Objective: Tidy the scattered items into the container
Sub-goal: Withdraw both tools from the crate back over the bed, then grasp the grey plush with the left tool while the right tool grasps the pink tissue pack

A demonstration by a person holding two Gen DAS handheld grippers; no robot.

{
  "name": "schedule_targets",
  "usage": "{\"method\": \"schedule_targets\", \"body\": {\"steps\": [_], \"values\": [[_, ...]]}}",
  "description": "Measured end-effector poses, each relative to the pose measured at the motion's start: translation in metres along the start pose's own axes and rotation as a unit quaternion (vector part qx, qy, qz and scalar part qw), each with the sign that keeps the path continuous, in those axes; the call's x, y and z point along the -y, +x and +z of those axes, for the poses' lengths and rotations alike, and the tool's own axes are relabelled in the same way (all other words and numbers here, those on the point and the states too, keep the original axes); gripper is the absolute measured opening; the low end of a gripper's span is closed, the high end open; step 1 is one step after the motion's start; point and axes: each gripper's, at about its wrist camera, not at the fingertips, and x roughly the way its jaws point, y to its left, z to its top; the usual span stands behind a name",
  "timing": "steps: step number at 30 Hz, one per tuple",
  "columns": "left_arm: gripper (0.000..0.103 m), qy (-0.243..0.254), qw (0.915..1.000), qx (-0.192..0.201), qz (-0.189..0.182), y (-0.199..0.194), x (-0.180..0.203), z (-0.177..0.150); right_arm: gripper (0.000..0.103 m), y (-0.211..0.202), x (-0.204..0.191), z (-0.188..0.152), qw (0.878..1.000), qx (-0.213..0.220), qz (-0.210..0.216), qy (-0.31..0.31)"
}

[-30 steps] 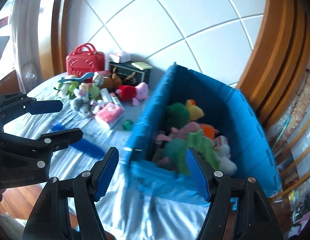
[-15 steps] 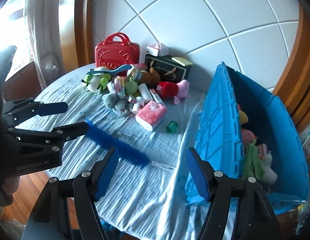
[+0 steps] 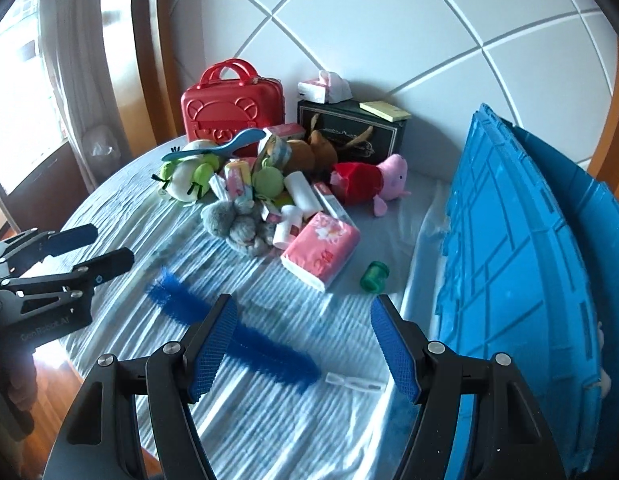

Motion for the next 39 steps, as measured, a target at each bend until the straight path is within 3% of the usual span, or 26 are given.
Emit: {"method": "schedule_targets", "body": {"steps": [5,12,17,23,27,39], "values": [[0.06,-0.008,0.9998,-0.02,0.004,0.038,-0.03,0.006,0.07,0.041,0.001,-0.002,0.999,-0.033,-0.003,0.026],[0.06,0.019,0.9994,-0.012,0.026,0.115,-0.074,0.021,0.07,0.077,-0.016,0.002,0.994,-0.062,-0.041,0.079],[0.06,0.032,0.9991,-0.024,-0.014,0.189,-0.097,0.037,0.07,0.1,-0.034,0.018,0.989,-0.082,-0.081,0.096],[0.06,0.05,0.996,-0.048,-0.056,0.265,-0.091,0.047,0.072,0.154,-0.034,0.025,0.978,-0.106,-0.122,0.132],[0.06,0.067,0.993,-0.076,-0.061,0.301,-0.08,0.044,0.073,0.195,-0.025,0.021,0.971,-0.114,-0.136,0.157],[0.065,0.089,0.9898,-0.094,-0.06,0.339,-0.059,0.046,0.081,0.269,-0.005,0.035,0.962,-0.101,-0.16,0.199]]}}
